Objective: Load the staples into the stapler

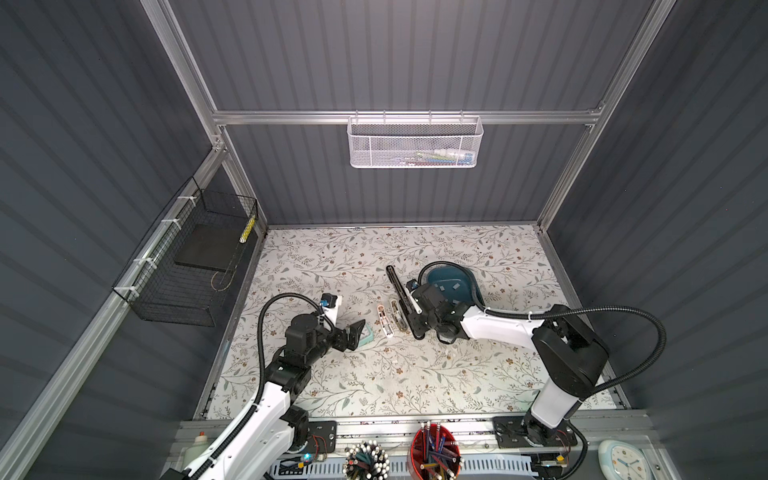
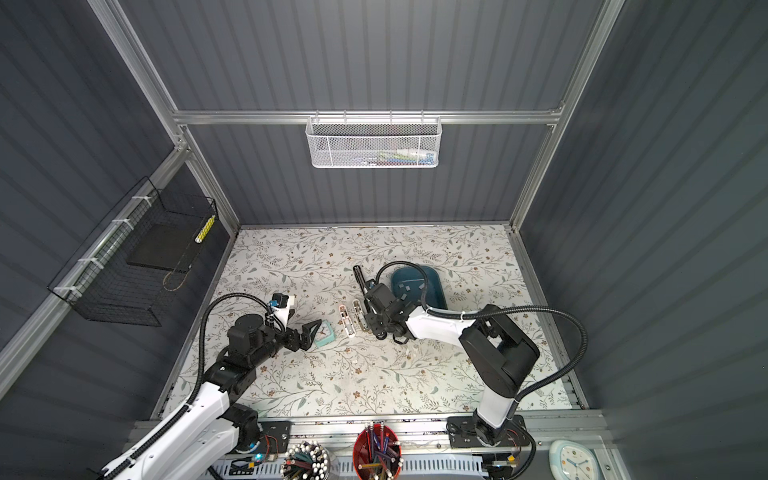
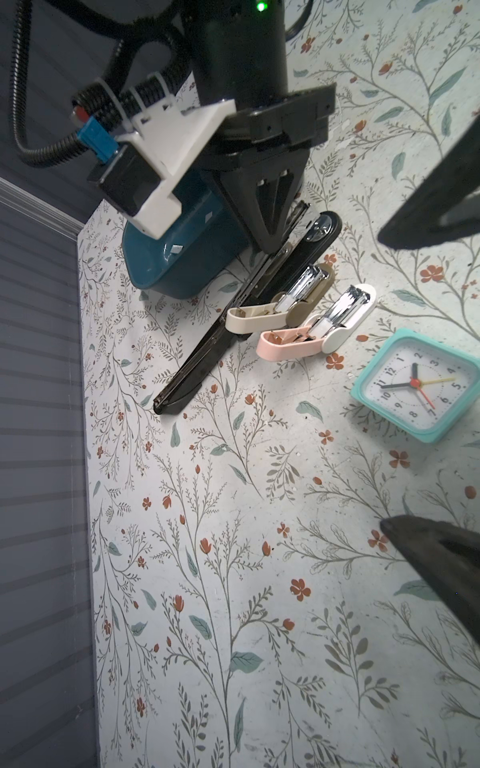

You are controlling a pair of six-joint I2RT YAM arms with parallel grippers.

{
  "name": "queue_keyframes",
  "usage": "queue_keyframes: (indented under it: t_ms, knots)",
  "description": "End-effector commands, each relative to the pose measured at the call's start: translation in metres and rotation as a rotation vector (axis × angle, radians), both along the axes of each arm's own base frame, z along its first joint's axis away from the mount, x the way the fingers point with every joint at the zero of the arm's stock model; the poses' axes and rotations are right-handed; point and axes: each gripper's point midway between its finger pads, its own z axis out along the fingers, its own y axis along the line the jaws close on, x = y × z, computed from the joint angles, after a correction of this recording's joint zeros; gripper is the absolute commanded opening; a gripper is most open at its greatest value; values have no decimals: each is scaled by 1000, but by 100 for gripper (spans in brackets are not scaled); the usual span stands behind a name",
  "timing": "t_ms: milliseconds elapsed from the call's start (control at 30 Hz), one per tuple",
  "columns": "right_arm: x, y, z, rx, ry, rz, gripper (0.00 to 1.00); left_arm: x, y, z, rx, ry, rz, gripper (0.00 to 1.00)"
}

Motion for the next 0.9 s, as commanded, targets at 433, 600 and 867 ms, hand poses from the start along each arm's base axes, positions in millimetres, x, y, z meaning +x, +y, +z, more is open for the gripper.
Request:
queue_keyframes:
  t_ms: [433, 600, 867]
  knots:
    - [-1, 8, 13, 82, -35, 5, 1, 1, 0, 7, 1, -28, -7, 100]
    - [-2, 10, 7, 82, -21, 6, 0, 2, 0, 7, 2, -26, -7, 100]
    - [-1, 7, 3, 74, -24, -3, 0, 3, 0, 6, 4, -22, -5, 100]
